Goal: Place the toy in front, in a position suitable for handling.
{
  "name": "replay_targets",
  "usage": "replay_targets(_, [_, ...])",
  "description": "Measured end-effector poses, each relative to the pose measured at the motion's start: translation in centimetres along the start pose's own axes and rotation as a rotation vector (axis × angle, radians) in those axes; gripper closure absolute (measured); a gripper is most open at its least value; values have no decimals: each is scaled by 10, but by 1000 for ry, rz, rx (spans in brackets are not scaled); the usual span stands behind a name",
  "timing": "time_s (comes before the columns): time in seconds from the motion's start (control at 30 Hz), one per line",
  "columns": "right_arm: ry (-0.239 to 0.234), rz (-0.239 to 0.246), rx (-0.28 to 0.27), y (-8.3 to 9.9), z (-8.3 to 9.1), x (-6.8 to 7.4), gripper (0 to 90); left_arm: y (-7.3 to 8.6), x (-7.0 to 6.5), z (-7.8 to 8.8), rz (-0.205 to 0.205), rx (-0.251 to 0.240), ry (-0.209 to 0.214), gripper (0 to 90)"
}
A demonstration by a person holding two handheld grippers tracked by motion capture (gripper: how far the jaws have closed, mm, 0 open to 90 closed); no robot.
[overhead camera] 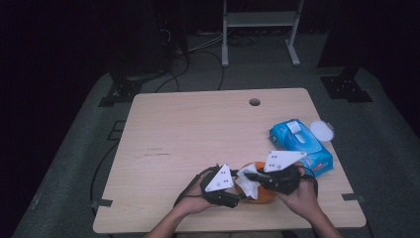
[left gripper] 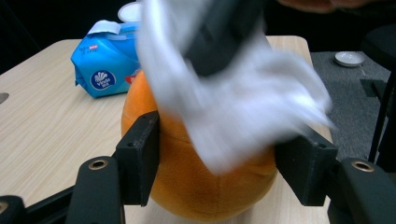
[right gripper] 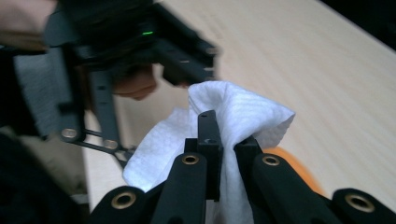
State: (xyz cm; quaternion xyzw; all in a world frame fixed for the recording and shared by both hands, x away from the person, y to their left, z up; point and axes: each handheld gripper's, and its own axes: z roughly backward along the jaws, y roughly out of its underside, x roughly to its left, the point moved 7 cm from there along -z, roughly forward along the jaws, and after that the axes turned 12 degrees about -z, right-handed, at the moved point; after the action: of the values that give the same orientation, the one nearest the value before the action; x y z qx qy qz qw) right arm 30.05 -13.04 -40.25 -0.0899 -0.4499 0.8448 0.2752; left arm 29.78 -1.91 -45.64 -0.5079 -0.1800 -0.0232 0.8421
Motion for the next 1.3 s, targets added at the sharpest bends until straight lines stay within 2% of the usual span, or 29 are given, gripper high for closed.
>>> replay_targets(0.1, [38,-47,0,6,10,-22,857,5,4,2,10,8,-2,359])
replay_targets(0.17, [30,-91,5,13,15,-33,857,8,9,3,51,5,-4,333])
replay_targets(0.27, [20,-112,4,19,16,-38,857,11,14,1,176,-16,34,241])
replay_targets(0.3, [19,-111,5,19,15,-37,856,12,15,0,247,-33,59,208])
replay_targets(0.33, [13,-108,9,19,15,-35,857,12,16,1,293,-46,70,192])
replay_targets(0.37, [7,-103,14,18,13,-33,856,13,18,1,326,-52,73,190])
replay_targets(0.43, [-6,-91,24,18,11,-28,856,13,18,2,347,-53,79,207])
replay_targets(0.57, [-7,-63,32,14,6,-16,856,10,14,1,289,-36,63,285])
replay_targets(0.77, [-44,16,31,5,-8,11,856,0,-5,-3,66,-16,50,302])
replay_targets(0.8, [-44,29,42,5,-10,13,856,-1,-8,-4,34,-3,49,303])
replay_targets(0.83, [-38,44,52,5,-12,14,856,0,-8,-5,20,8,46,304])
replay_targets(0.9, [-22,51,63,6,-10,11,855,1,-7,-4,40,0,46,310])
replay_targets(1.0, [7,37,68,7,-3,-1,853,4,-4,-3,60,-3,48,310])
replay_targets(1.1, [18,-4,58,10,5,-11,855,4,-3,-4,74,-8,51,290])
replay_targets(1.13, [16,-15,53,11,6,-13,855,3,-2,-4,108,-16,61,269])
replay_targets(1.23, [7,-25,33,10,1,-9,855,2,-1,-7,194,-35,86,189])
replay_targets(1.3, [-30,-17,32,9,-6,0,855,4,-1,-8,188,-28,85,197])
